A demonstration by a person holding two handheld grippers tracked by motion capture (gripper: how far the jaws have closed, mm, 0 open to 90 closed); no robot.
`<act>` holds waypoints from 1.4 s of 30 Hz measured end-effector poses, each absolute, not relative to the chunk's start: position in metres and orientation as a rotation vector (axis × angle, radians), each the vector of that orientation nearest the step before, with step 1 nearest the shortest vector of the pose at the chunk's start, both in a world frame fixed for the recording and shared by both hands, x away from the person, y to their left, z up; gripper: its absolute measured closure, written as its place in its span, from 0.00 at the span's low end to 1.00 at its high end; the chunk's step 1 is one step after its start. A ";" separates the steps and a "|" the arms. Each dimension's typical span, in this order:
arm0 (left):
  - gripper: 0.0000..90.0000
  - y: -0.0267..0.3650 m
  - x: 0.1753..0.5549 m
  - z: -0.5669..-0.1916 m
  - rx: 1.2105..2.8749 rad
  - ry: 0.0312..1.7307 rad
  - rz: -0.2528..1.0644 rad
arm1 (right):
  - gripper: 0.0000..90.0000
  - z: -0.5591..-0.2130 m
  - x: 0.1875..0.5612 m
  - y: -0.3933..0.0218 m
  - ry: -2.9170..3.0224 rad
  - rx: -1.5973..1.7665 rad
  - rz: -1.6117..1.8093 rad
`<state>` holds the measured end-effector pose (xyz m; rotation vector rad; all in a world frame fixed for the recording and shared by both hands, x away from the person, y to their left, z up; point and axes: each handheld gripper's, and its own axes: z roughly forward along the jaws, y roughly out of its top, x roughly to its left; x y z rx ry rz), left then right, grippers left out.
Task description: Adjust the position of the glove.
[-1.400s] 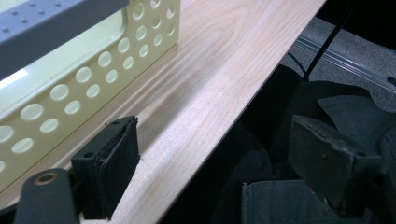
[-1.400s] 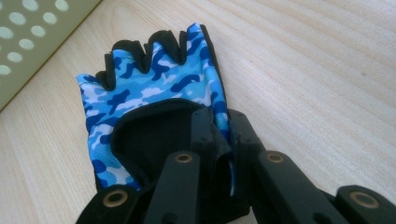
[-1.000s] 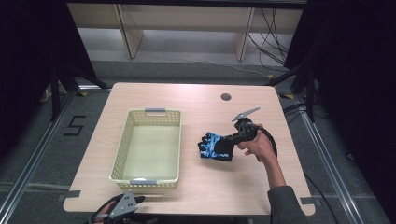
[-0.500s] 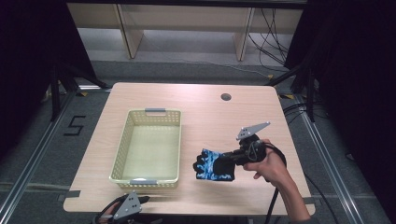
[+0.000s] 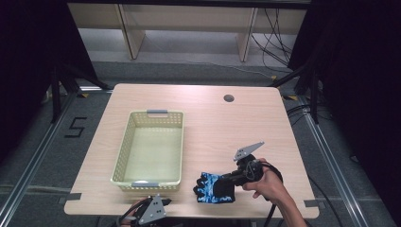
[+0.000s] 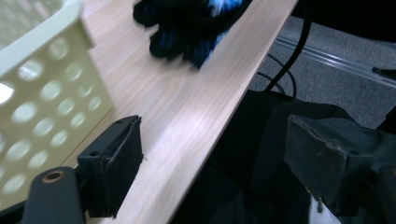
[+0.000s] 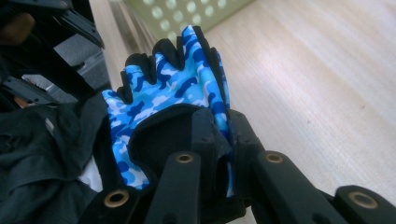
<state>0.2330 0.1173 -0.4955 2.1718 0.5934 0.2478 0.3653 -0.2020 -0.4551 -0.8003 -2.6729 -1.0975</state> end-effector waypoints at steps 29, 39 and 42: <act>0.44 0.047 0.267 -0.506 2.251 0.510 0.333 | 0.90 -0.485 0.371 -0.197 -2.745 -0.810 -0.984; 0.55 0.043 0.277 -0.506 2.284 0.493 0.365 | 0.88 -0.492 0.371 -0.197 -2.719 -0.825 -0.987; 0.58 0.041 0.277 -0.507 2.305 0.468 0.364 | 0.88 -0.492 0.371 -0.196 -2.718 -0.828 -0.986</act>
